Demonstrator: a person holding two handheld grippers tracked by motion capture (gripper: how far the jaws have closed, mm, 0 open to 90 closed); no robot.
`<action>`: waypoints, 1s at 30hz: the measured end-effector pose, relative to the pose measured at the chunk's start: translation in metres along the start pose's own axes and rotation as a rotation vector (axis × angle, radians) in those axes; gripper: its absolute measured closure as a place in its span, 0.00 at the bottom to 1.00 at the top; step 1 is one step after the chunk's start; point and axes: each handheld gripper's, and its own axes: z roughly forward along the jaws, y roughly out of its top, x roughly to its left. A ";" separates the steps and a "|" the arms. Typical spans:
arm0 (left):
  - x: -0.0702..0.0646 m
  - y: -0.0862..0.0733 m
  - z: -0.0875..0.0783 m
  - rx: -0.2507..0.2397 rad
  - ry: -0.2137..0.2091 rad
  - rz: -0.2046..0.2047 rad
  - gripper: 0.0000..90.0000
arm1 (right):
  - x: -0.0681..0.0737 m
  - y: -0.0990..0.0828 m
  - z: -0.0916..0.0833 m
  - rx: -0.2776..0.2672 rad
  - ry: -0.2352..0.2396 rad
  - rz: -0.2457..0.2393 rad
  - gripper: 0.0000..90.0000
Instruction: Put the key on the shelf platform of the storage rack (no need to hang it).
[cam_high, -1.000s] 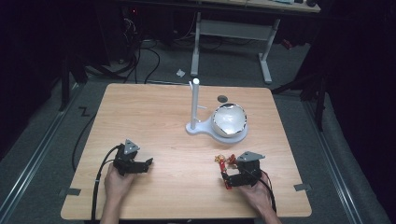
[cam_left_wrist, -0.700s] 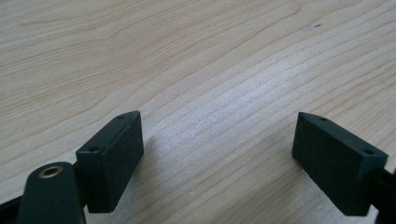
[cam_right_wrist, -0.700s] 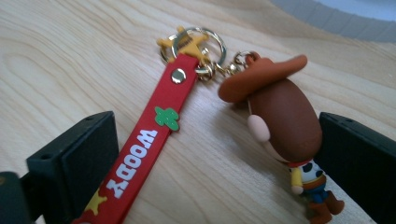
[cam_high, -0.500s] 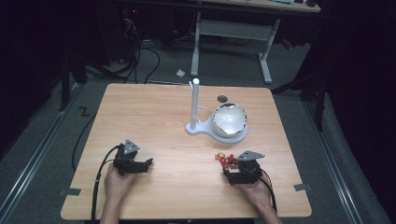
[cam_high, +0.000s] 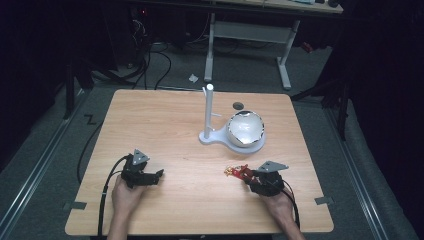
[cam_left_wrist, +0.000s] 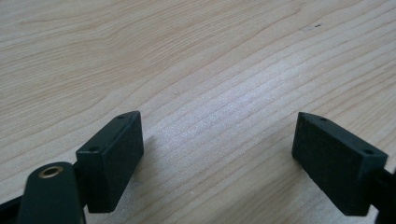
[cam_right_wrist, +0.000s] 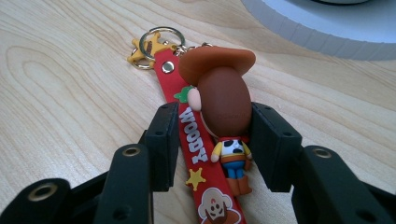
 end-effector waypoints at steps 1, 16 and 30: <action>0.000 0.000 0.000 0.000 0.000 0.000 0.19 | 0.000 0.000 -0.001 0.000 0.005 0.006 0.76; 0.000 0.000 0.000 -0.001 0.001 -0.001 0.19 | -0.006 -0.001 -0.014 -0.071 -0.018 -0.017 0.96; 0.000 0.000 0.000 -0.001 0.002 -0.002 0.19 | -0.007 0.006 -0.033 -0.145 -0.013 -0.047 0.96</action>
